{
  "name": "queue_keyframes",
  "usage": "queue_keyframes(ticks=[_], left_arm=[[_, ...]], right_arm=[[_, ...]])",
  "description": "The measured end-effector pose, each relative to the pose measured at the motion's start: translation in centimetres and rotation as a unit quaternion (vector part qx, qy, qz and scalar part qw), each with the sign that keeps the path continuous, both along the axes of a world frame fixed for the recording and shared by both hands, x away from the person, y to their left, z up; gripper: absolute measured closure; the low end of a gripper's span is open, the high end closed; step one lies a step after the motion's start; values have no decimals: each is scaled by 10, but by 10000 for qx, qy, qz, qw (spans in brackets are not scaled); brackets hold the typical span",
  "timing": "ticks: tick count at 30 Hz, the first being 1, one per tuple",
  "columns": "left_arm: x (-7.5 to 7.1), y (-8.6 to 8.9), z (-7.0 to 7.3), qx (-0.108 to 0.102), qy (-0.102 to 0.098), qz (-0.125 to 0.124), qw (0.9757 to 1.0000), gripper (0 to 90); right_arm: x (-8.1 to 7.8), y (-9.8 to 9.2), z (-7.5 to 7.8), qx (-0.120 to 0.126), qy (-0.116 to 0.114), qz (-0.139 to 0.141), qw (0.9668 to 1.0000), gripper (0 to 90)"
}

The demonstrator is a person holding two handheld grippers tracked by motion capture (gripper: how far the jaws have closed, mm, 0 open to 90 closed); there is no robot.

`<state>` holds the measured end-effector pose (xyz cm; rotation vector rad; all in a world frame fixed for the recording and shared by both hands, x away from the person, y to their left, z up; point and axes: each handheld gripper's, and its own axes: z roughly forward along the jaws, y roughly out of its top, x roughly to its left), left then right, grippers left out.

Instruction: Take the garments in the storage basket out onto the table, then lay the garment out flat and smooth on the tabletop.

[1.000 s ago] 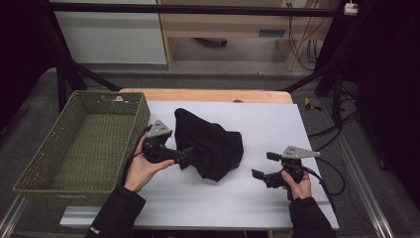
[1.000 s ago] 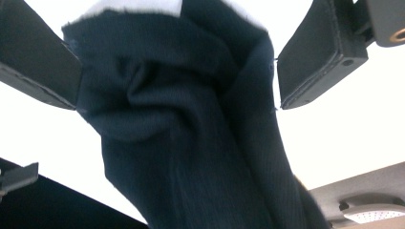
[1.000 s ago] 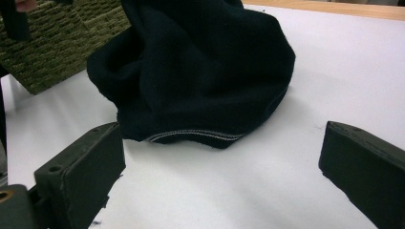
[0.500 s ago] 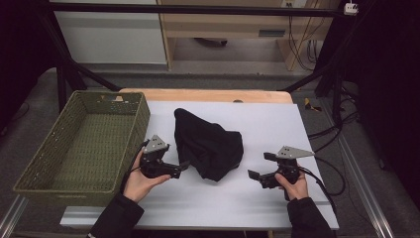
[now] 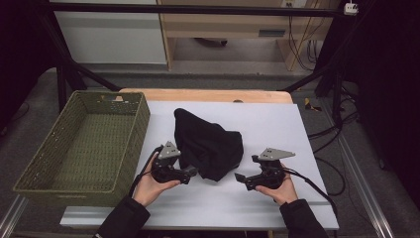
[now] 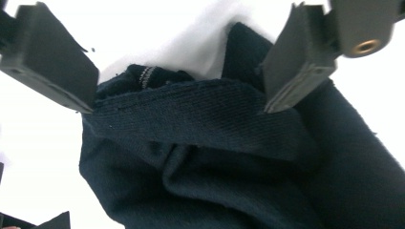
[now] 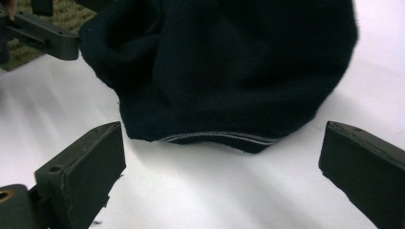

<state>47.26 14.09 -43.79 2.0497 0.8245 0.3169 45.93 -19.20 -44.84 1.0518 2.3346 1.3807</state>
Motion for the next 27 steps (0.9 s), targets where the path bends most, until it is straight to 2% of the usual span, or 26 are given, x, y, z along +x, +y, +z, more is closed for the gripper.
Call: queue_keyframes(ticks=[3, 8, 9, 10, 14, 17, 18, 19, 23, 24, 27], left_arm=[[1, -2, -2, 21, 6, 7, 10000, 186], [3, -3, -3, 89, -49, 37, 9999, 325], [4, -4, -4, 109, -66, 54, 9999, 325], [5, -4, -5, 109, -76, 51, 9999, 381], [5, -5, -6, 173, -66, 90, 9998, 512], [6, -5, -8, 210, -33, 95, 9997, 641], [6, -5, -8, 247, -9, 119, 9996, 641], [6, -5, -8, 266, 4, 140, 9995, 702], [6, -6, -10, 313, -32, 177, 9993, 779], [6, -6, -10, 336, -32, 193, 9992, 826], [6, -7, -10, 312, -14, 203, 9993, 870]], right_arm=[[-1, 8, -2, -67, -2, 12, 10000, 43], [1, 21, -5, -204, -88, -22, 9998, 92], [1, 21, -5, -204, -88, -22, 9998, 92], [2, 24, -5, -188, -141, -44, 9997, 127], [2, 27, -5, -166, -286, -124, 9994, 184], [4, 29, -6, -226, -369, -177, 9989, 247], [4, 29, -6, -226, -369, -177, 9989, 247], [5, 31, -7, -213, -299, -210, 9991, 279], [6, 34, -9, -287, -247, -96, 9992, 325], [6, 37, -10, -286, -192, -30, 9994, 347], [7, 40, -10, -354, -197, -40, 9992, 375]])
